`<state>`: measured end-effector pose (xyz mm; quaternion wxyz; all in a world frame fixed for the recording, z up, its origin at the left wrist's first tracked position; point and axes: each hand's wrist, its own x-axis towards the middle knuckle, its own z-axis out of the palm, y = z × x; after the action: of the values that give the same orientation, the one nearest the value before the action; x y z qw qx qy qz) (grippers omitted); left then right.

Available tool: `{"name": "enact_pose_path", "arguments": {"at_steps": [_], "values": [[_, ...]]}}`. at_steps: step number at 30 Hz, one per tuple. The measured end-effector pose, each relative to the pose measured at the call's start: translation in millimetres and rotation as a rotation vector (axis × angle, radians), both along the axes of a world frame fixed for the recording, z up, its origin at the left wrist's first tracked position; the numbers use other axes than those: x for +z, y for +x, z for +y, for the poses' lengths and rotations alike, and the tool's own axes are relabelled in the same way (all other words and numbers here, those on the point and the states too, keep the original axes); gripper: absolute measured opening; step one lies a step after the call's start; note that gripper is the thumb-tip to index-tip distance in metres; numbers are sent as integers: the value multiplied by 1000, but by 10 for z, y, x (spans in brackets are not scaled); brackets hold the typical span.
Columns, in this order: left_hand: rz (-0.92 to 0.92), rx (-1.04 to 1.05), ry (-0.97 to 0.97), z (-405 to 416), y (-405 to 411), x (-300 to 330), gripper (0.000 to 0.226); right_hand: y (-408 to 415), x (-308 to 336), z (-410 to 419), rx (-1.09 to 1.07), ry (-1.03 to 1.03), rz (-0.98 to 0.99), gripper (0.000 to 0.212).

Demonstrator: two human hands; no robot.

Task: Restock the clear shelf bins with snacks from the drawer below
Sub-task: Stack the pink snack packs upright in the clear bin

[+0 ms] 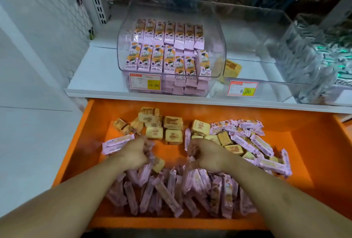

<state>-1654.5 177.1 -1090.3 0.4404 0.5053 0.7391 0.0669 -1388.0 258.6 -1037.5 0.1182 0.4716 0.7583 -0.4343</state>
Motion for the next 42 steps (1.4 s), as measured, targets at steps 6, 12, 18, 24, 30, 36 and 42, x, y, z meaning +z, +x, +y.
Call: {"name": "enact_pose_path", "arguments": {"at_steps": [6,12,18,24,30,36,42], "values": [[-322,193,156,177,148,1098,51,-27,1005,212,-77,151,151,28],[-712,171,285,20,403,2292,37,151,1914,99,-103,336,346,16],[-863,330,361,-162,645,2593,32,68,2172,-209,-166,405,506,33],[-789,472,280,-151,880,2524,25,0,2080,-134,-399,239,509,56],[-813,481,213,-32,877,2467,23,-115,2033,-24,-479,201,465,60],[-765,350,162,2,859,2446,34,-138,1996,15,-476,154,444,60],[-786,410,216,-1,802,2429,40,-33,2026,23,-425,-97,658,41]]}}
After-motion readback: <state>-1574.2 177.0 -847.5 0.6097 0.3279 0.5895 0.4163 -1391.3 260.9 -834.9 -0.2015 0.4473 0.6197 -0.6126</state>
